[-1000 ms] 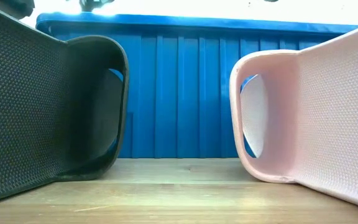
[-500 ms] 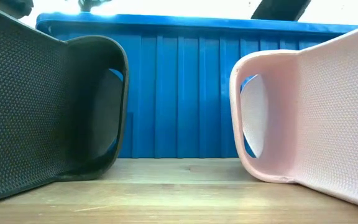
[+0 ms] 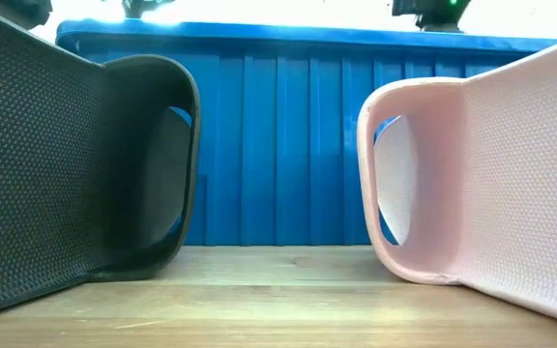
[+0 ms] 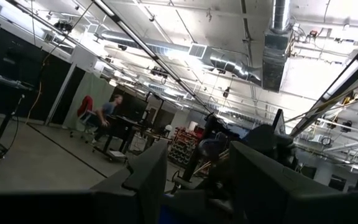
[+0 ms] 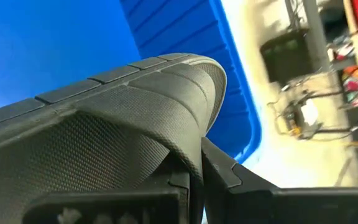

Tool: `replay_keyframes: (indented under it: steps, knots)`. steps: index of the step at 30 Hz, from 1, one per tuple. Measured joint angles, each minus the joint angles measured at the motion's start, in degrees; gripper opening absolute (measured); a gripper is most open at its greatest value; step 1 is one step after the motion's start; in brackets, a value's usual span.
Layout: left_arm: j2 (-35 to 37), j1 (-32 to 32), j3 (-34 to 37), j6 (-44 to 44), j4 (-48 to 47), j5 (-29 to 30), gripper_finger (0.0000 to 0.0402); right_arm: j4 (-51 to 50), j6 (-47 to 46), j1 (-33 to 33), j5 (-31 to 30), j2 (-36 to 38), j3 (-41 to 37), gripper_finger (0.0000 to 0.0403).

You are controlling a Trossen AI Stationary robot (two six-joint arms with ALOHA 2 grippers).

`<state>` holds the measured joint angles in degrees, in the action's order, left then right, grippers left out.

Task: Pick and place slides into bin
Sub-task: Put the black slide into the blue bin

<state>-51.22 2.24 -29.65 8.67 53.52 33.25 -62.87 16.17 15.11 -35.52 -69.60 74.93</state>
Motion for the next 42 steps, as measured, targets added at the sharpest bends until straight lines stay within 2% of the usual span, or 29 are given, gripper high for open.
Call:
replay_keyframes:
  steps: [3,11,16,20,31,37,42]
  knots:
    - [0.02,0.00,0.00,-0.02,0.02,0.00,0.0160,4.82,5.35,2.92,0.10,-1.32,-4.10,0.0009]
    - [0.02,0.00,0.00,-0.02,0.02,0.03,0.0160,13.67,11.24,8.74,-0.62,-7.17,-12.46,0.0009]
    - [0.02,0.00,-0.11,-0.04,0.02,0.04,0.0160,22.57,16.96,10.11,-6.03,-10.80,-15.70,0.0009]
    - [0.05,0.02,-0.11,-0.04,0.02,0.05,0.0160,27.24,20.92,11.14,-6.57,-13.39,-17.30,0.0009]
    - [0.07,0.02,-0.11,-0.07,0.02,0.40,0.0160,30.60,21.39,14.25,-6.26,-20.12,-17.41,0.0009]
    - [0.11,0.03,-0.09,-0.07,0.02,0.55,0.0160,30.78,21.43,14.56,-5.90,-21.28,-17.08,0.0009]
    - [0.02,0.04,-0.11,-0.07,0.00,0.59,0.0160,30.87,21.44,14.65,-4.77,-20.43,-17.11,0.0035]
